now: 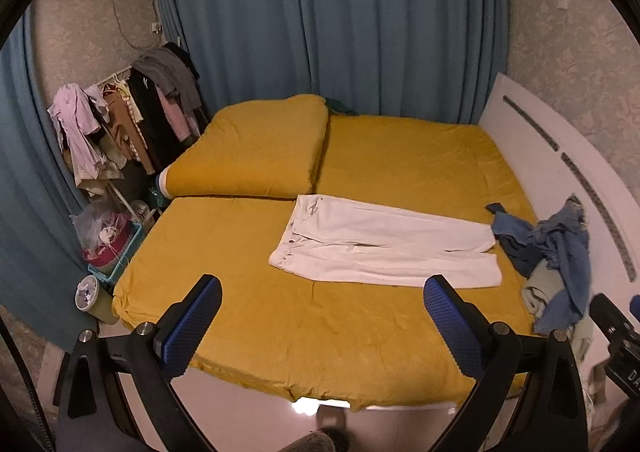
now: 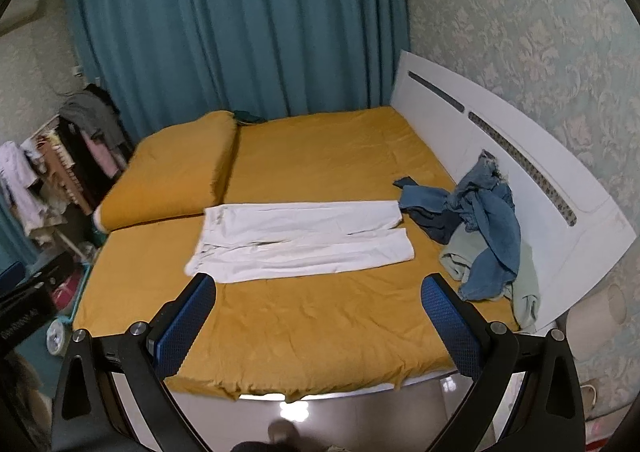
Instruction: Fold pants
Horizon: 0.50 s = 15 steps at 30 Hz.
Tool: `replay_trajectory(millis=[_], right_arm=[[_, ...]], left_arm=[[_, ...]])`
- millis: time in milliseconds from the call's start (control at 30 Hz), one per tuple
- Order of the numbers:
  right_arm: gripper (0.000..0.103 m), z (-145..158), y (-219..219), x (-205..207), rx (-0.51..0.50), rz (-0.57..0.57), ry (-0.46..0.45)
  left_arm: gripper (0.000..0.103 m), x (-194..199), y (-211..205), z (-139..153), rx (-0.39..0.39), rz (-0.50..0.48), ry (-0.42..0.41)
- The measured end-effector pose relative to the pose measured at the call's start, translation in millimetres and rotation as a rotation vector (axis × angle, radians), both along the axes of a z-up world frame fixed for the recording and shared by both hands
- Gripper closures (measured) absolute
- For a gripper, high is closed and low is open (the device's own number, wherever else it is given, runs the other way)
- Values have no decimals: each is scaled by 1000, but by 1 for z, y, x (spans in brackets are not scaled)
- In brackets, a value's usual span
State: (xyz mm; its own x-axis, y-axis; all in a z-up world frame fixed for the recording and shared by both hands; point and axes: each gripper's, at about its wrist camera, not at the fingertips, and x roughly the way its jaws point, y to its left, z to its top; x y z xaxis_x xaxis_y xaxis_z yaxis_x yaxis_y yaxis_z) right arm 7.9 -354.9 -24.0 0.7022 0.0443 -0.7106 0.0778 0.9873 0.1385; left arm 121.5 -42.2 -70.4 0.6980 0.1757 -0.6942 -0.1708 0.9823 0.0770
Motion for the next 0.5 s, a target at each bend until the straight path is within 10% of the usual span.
replay_trajectory(millis=[500], right_arm=[[0,-189,-34,327,-32,-103,268]], left_arm=[[0,315,-19,-164,10,-35,240]])
